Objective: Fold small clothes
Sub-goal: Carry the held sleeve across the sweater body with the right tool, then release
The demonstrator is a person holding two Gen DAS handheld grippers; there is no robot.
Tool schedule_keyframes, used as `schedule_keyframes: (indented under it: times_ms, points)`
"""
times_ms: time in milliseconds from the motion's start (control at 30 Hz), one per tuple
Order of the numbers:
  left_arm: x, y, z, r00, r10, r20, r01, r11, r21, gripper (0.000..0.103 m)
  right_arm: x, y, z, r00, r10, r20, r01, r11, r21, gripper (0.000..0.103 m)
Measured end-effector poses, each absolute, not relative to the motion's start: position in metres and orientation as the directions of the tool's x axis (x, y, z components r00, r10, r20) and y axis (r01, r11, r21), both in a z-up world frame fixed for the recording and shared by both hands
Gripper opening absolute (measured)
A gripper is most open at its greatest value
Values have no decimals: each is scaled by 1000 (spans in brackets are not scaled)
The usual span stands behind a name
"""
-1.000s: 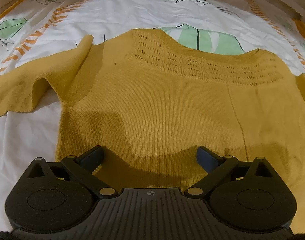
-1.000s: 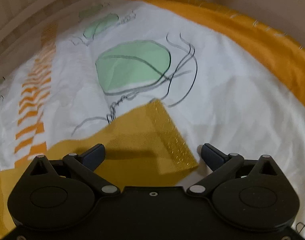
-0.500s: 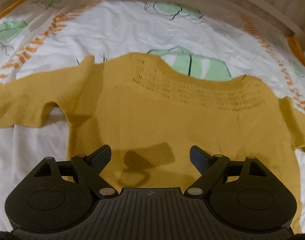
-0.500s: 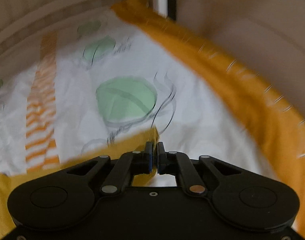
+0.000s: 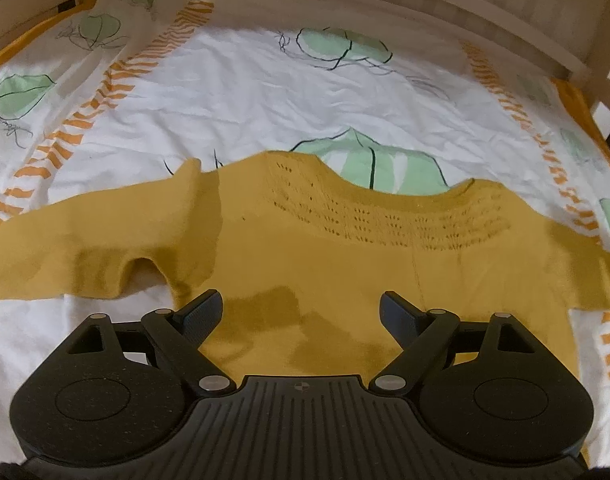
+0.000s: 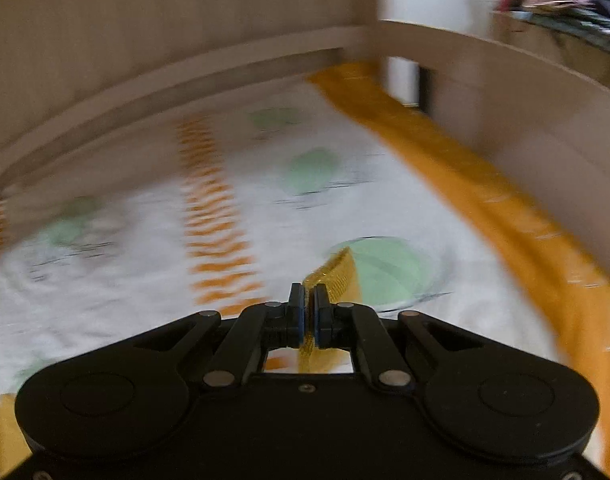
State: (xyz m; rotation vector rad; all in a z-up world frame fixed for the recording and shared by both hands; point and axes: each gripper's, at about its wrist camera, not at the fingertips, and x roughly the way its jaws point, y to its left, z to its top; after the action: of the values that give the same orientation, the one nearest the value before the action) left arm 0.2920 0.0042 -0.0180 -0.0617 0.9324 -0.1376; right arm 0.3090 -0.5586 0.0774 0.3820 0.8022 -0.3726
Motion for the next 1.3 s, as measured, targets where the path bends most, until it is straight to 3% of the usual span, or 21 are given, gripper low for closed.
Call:
schedule_keyframes:
  times_ms: [367, 600, 900, 1167, 1300]
  points:
    - [277, 42, 29, 689, -115, -716, 79, 993, -84, 86, 357, -388, 68, 685, 217, -695, 135, 900, 414, 11]
    - [278, 75, 28, 668, -124, -734, 31, 990, -140, 86, 378, -268, 46, 622, 422, -659, -56, 864, 500, 11]
    - [281, 102, 30, 676, -92, -732, -34, 987, -156, 86, 378, -153, -5, 543, 508, -669, -126, 837, 533, 11]
    - [285, 110, 25, 662, -85, -744, -64, 984, -169, 86, 366, -109, -53, 506, 544, -670, -129, 815, 564, 12]
    - [289, 109, 21, 654, -83, -752, -66, 984, -165, 86, 360, -100, -70, 473, 597, -648, -157, 781, 605, 20]
